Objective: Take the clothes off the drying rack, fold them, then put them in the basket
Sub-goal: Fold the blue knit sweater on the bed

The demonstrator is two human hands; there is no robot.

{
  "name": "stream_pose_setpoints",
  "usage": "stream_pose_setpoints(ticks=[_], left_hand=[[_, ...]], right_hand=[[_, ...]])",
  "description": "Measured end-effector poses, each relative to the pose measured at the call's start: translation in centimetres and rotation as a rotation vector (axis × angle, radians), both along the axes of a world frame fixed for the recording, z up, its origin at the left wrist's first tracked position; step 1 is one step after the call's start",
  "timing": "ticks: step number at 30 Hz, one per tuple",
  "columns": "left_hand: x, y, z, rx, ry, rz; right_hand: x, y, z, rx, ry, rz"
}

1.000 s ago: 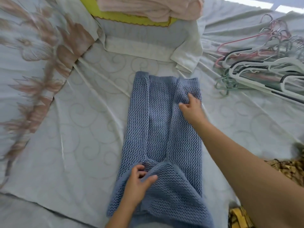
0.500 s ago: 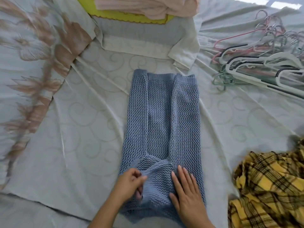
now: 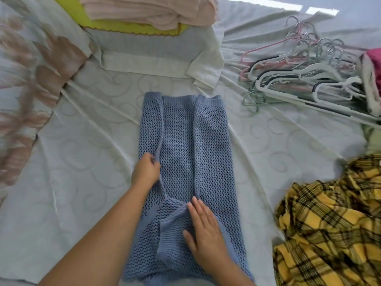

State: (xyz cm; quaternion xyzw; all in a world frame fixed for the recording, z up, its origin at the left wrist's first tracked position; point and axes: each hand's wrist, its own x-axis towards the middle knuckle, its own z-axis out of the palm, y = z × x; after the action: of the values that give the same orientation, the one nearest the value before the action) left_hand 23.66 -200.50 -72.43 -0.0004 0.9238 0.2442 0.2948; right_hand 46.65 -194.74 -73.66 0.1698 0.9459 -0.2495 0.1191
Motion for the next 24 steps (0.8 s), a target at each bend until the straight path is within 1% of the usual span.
stream_pose_setpoints(ticks=[2, 3, 4, 6, 7, 9, 12, 15, 17, 19, 20, 22, 23, 24], left_hand=[[-0.8, -2.0, 0.8, 0.303, -0.128, 0.376], [-1.2, -3.3, 1.1, 0.424, -0.198, 0.537], [-1.4, -4.3, 1.5, 0.514, -0.252, 0.653], [-2.1, -6.2, 1.8, 0.621, -0.291, 0.798], [-2.5, -6.8, 1.7, 0.658, -0.296, 0.844], [-3.4, -7.4, 1.7, 0.729, -0.310, 0.866], [-4.2, -7.3, 1.9, 0.754, -0.361, 0.750], [-4.8, -6.9, 2.2, 0.667, -0.334, 0.696], [-5.5, -6.8, 2.1, 0.689, -0.328, 0.775], [-6.0, -6.7, 2.0, 0.741, -0.395, 0.883], [-6.1, -6.6, 2.2, 0.726, -0.449, 0.886], [-6.4, -6.1, 2.9, 0.686, -0.583, 0.800], [-6.6, -5.9, 3.2, 0.684, -0.636, 0.751], [-6.8, -5.6, 3.4, 0.683, -0.668, 0.713]], right_hand=[[0.0, -0.1, 0.2, 0.015, 0.011, 0.014], [-0.7, -0.1, 0.7, 0.015, -0.005, 0.004], [-1.7, -0.2, 1.0, 0.023, -0.011, -0.021], [-4.7, -0.5, 2.2, 0.058, -0.024, -0.053], [-6.3, -0.6, 2.9, 0.096, -0.097, -0.037], [-9.1, -1.0, 4.1, 0.129, -0.279, 0.099], [-10.6, -2.3, 5.4, 0.098, -0.361, 0.210], [-10.7, -3.6, 6.7, 0.114, -0.321, 0.288], [-10.5, -3.5, 6.9, 0.106, -0.355, 0.298], [-10.7, -3.1, 6.8, 0.092, -0.364, 0.281], [-10.9, -3.1, 7.1, 0.082, -0.348, 0.288], [-10.9, -3.6, 7.9, 0.033, -0.246, 0.309], [-10.8, -4.3, 8.2, -0.019, -0.180, 0.315], [-10.7, -5.1, 8.5, -0.026, -0.133, 0.332]])
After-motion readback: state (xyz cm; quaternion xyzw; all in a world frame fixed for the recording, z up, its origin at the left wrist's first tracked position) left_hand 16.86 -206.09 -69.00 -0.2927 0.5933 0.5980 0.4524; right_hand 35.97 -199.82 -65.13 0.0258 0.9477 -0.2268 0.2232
